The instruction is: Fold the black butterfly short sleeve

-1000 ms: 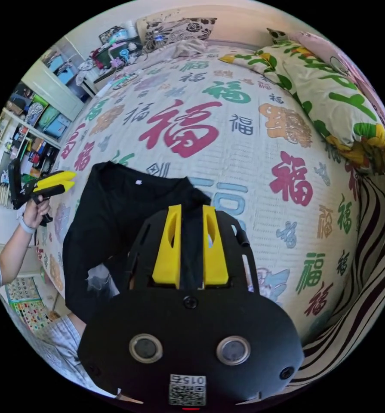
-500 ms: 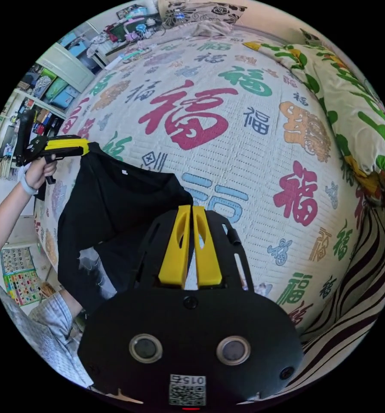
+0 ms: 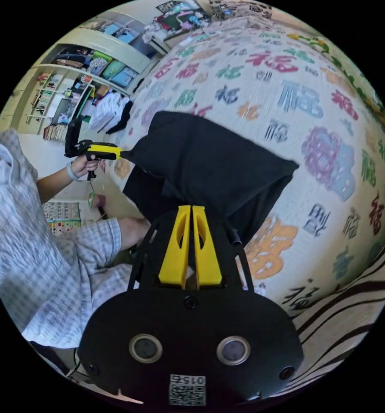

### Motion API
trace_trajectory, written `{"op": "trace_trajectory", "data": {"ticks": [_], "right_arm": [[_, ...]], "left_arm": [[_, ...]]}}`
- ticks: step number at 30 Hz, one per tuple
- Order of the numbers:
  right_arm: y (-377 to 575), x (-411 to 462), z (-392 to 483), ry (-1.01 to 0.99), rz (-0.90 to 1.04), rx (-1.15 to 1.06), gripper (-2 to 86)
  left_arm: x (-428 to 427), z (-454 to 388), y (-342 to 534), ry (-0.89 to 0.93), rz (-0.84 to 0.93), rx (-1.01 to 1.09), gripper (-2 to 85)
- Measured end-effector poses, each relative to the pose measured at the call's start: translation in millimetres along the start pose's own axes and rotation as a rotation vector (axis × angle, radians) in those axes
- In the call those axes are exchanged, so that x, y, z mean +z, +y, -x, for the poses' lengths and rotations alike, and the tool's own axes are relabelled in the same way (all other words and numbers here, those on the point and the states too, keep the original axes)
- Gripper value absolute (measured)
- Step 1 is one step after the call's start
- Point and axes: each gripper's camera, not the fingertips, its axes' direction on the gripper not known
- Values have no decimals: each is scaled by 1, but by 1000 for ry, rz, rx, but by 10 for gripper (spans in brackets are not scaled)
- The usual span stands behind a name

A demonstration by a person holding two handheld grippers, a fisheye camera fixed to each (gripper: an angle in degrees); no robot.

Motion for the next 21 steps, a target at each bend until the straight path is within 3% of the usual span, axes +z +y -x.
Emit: {"op": "trace_trajectory", "data": {"ticks": [4, 13, 16, 21], "right_arm": [[54, 63, 21, 13, 165, 27, -9], [101, 125, 34, 197, 386, -15, 18], [113, 113, 34, 225, 349, 14, 10], [101, 104, 41, 80, 169, 34, 2]], "left_arm": [[42, -10, 67, 12, 105, -70, 3], [66, -18, 112, -85, 185, -130, 8], [48, -18, 120, -119, 156, -148, 10], [31, -21, 111, -89, 40, -146, 17]]}}
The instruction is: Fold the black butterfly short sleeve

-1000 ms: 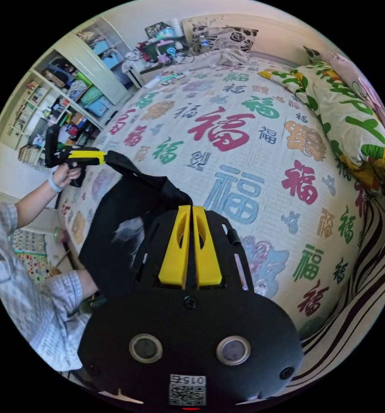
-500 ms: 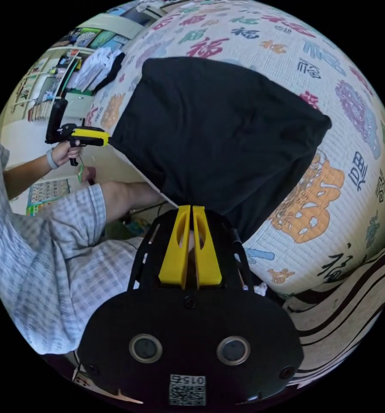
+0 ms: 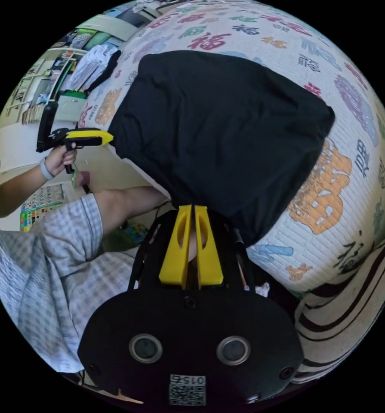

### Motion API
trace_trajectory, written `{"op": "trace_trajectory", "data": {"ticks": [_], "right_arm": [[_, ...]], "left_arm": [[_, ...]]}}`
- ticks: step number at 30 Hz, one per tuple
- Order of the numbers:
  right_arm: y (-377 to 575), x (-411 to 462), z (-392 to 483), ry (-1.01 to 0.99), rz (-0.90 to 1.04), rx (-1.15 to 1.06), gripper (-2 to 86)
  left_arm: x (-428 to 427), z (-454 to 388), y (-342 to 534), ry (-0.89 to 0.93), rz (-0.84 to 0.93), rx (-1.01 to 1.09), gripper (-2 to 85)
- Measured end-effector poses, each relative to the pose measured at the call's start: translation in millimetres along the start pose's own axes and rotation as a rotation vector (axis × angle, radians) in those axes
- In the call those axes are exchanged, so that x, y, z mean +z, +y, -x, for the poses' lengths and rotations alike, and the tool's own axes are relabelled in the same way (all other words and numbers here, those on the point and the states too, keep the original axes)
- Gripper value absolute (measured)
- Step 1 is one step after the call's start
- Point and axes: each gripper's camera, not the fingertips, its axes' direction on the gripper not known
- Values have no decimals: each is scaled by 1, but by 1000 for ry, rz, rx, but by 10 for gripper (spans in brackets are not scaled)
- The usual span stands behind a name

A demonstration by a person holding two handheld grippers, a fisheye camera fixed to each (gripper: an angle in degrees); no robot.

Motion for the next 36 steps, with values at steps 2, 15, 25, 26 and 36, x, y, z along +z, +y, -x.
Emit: {"op": "trace_trajectory", "data": {"ticks": [2, 15, 25, 26, 36], "right_arm": [[-13, 18, 2, 22, 42, -1, -2], [-28, -74, -159, -155, -428, 500, 73], [-93, -39, -234, -374, -353, 597, 16], [-92, -39, -237, -381, -364, 607, 14], [-122, -4, -252, -315, -335, 627, 31]], "left_arm": [[11, -1, -8, 15, 24, 4, 19], [-113, 107, -70, 8, -232, -189, 98], [-99, 187, -126, 153, -100, -287, 11], [-103, 191, -123, 173, -118, -302, 9], [-118, 212, -80, 222, -205, -380, 55]]}}
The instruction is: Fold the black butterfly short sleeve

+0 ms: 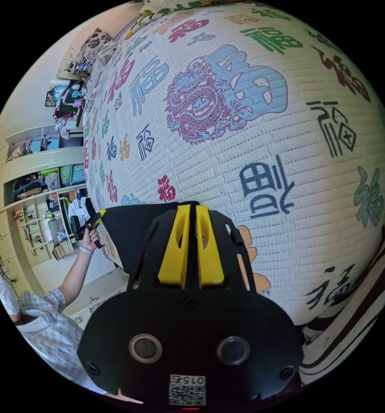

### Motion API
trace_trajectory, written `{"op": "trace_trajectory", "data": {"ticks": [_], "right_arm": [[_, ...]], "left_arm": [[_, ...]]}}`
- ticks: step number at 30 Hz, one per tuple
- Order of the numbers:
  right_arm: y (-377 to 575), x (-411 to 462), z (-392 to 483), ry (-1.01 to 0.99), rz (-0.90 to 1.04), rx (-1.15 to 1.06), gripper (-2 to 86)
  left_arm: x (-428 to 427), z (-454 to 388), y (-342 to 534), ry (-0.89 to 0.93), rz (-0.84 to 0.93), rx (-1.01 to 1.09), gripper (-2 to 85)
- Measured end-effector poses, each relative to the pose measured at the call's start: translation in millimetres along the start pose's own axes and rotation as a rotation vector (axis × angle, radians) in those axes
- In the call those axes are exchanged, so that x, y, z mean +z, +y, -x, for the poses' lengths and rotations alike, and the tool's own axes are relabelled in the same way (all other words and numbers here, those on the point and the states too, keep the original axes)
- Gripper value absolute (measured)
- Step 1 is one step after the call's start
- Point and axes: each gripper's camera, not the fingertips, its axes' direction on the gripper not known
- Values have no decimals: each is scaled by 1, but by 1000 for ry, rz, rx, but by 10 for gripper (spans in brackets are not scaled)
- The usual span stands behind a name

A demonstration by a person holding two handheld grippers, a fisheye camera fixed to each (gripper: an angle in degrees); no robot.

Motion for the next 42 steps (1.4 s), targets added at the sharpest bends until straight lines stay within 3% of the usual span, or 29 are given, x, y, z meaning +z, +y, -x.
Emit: {"op": "trace_trajectory", "data": {"ticks": [5, 8, 13, 19, 26, 29, 31, 39, 42], "right_arm": [[5, -7, 19, 184, -34, -26, 55], [4, 8, 67, 227, 14, -215, 59], [-16, 106, 203, 170, 198, -645, 67], [-39, 258, 349, 219, 338, -965, 87], [-54, 388, 427, 415, 459, -1041, 96], [-57, 430, 434, 468, 607, -1027, 30], [-54, 453, 436, 591, 673, -1070, 8], [-85, 475, 476, 650, 616, -1049, -5], [-101, 480, 501, 617, 571, -1052, -5]], "left_arm": [[-50, 4, 58, -45, -93, -2, 81], [-74, 8, 121, -112, -99, -12, 88], [-65, 33, 230, -225, 20, -117, 94], [-43, 46, 273, -226, 16, -124, 89], [-41, 59, 285, -94, 26, -102, 78], [-35, 62, 287, -122, 32, -98, 43], [-35, 71, 289, -46, 26, -114, 16], [-69, 107, 285, 100, -101, -159, -3], [-89, 122, 277, 65, -186, -183, -4]]}}
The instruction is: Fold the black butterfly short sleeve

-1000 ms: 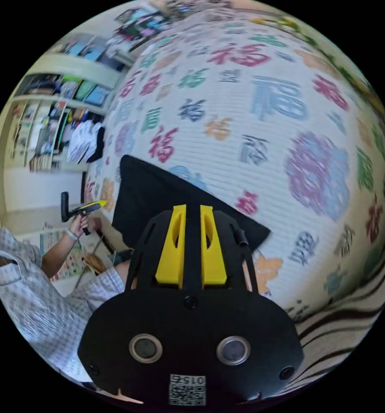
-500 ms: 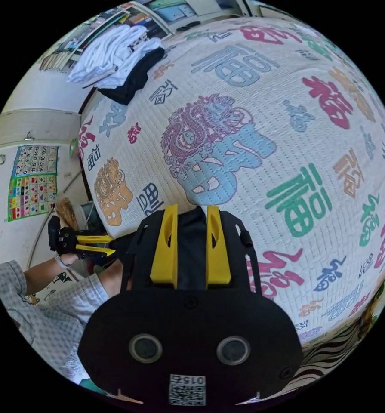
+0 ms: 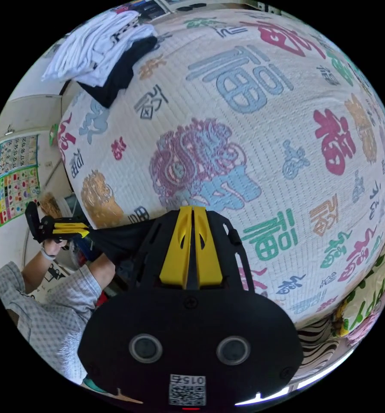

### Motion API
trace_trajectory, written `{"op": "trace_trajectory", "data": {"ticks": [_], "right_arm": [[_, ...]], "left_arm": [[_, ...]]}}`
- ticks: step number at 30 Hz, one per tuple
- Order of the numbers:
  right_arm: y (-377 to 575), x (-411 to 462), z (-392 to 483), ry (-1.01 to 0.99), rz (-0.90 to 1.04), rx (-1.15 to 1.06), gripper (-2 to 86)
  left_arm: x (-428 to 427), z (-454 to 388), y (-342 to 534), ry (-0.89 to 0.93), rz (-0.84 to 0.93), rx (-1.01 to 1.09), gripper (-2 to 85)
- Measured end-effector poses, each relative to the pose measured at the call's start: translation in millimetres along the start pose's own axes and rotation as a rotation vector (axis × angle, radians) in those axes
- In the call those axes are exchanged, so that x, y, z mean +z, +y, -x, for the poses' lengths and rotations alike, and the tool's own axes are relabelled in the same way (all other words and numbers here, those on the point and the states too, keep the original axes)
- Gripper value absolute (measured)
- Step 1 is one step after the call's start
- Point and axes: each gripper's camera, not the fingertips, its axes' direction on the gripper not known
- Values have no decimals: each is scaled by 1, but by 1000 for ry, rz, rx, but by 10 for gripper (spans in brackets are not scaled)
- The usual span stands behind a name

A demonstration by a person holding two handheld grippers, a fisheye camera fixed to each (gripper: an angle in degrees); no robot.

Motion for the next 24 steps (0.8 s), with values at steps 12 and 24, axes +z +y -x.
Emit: {"op": "trace_trajectory", "data": {"ticks": [12, 24], "right_arm": [[28, -40, -24, -114, -157, -20, -4], [315, -25, -120, -248, -240, 156, -3]], "left_arm": [[20, -41, 22, 22, -15, 158, -3], [244, -232, 148, 69, 364, 531, 1]]}}
